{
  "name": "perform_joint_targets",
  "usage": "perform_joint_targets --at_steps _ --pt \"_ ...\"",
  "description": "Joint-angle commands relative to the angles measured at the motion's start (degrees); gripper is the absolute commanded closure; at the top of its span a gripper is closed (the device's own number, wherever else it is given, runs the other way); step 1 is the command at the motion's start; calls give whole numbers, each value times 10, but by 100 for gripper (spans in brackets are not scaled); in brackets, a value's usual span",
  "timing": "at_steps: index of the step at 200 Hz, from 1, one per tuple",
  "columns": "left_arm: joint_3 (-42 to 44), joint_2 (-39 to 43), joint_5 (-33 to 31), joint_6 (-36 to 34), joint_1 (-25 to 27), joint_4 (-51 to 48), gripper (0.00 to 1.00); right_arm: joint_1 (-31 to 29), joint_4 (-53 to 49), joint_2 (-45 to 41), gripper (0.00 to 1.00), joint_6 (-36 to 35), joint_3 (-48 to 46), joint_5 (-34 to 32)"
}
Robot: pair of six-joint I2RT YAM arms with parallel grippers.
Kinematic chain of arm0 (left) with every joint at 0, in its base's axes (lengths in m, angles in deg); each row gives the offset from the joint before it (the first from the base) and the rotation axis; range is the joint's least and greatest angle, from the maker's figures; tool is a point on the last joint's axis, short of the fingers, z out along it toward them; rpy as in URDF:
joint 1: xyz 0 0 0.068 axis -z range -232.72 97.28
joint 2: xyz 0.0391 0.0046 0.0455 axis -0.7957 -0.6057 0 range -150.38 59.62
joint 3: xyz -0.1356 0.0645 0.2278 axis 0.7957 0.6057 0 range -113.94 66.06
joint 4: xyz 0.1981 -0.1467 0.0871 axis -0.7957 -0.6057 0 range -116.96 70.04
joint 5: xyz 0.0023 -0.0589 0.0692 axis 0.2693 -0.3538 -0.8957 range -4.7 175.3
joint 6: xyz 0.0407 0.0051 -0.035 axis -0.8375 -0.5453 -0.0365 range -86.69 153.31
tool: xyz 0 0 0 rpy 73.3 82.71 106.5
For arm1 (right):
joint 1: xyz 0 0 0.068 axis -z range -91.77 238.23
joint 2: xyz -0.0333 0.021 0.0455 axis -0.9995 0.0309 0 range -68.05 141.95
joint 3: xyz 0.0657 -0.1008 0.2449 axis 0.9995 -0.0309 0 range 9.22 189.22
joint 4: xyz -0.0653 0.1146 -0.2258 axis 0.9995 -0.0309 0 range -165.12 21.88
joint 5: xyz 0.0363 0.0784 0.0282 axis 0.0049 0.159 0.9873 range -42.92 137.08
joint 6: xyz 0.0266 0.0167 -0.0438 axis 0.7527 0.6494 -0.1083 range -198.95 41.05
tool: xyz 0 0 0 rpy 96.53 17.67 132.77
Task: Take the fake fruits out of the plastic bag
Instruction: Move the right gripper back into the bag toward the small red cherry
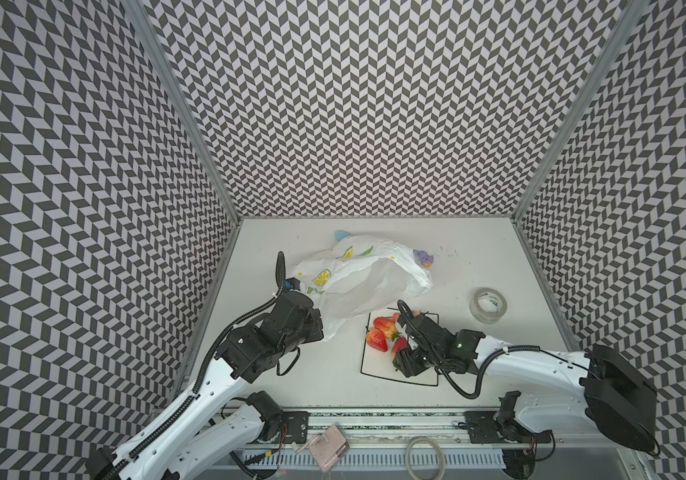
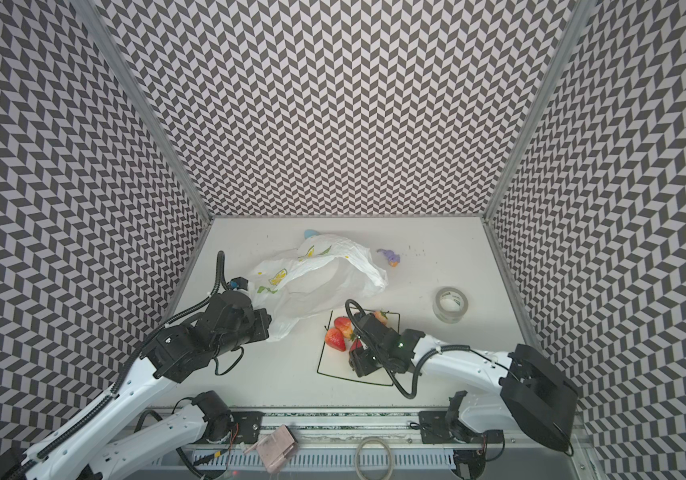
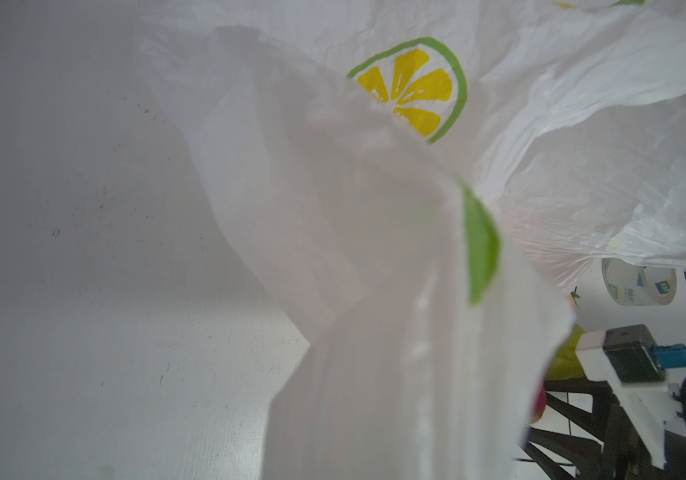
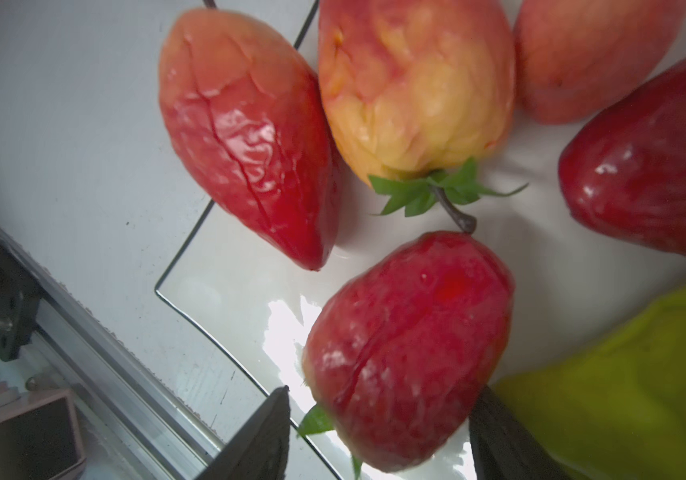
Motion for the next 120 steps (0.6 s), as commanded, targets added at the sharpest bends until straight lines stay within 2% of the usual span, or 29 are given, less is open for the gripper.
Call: perform_joint_targets --at_steps 1,32,63,92,105,120 --pt "-16 -5 -11 6 1 -11 100 -3 -15 -49 33 -4 17 -15" --pt "-16 -5 -12 2 1 -12 100 -3 -8 -154 35 -30 29 1" --pt "-13 -5 -11 1 1 -8 100 -3 101 -212 38 -60 11 22" --pt "-13 -2 -9 4 1 -7 100 -2 198 -144 41 -33 46 25" --pt "-12 -2 -9 6 1 -2 100 -2 246 -93 42 0 65 32" --pt "-13 -5 -8 6 1 3 100 -1 290 -34 46 47 89 3"
